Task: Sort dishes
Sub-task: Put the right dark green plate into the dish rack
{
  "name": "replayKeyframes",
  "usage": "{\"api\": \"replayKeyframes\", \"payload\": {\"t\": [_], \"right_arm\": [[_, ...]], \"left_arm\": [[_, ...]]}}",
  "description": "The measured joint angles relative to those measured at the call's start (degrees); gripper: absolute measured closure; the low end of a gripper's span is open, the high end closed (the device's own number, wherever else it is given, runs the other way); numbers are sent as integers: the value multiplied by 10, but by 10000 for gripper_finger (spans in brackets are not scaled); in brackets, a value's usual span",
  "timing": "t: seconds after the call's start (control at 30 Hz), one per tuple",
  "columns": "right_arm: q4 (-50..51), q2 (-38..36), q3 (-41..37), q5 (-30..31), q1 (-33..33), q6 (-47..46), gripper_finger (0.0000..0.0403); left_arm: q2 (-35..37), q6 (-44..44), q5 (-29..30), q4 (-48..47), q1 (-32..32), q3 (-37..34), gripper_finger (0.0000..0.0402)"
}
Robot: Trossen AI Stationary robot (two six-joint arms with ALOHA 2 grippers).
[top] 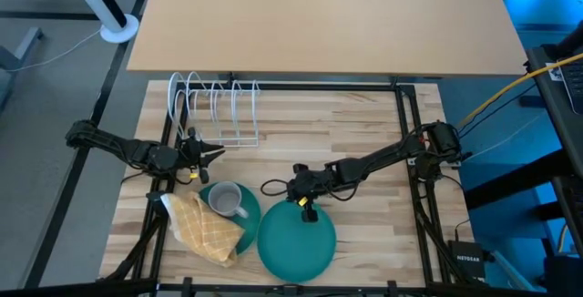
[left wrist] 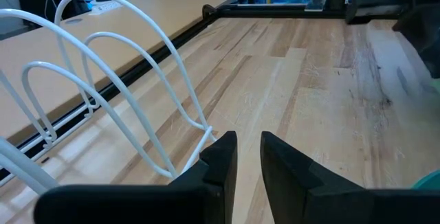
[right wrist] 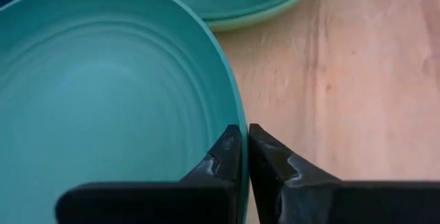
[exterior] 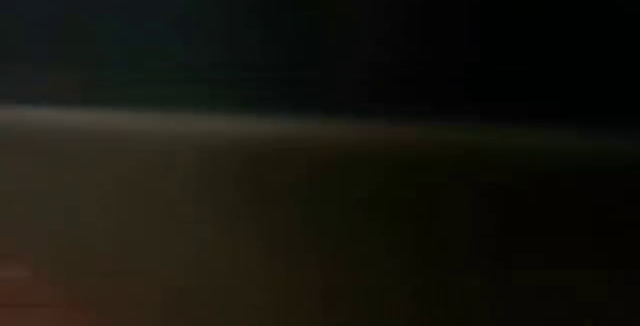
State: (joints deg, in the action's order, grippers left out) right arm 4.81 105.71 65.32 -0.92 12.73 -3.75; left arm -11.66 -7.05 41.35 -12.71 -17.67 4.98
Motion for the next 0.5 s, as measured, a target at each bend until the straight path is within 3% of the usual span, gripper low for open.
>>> {"api": "replayKeyframes", "payload": {"t": [0.27, 0.5], "right_arm": [[106, 0, 35, 110, 0, 25, 385], [151, 0, 35, 119, 0, 23, 379]], "left_arm": [[0, 0, 0, 0, 0, 0, 343], [0, 0, 0, 0, 0, 0, 343]]}}
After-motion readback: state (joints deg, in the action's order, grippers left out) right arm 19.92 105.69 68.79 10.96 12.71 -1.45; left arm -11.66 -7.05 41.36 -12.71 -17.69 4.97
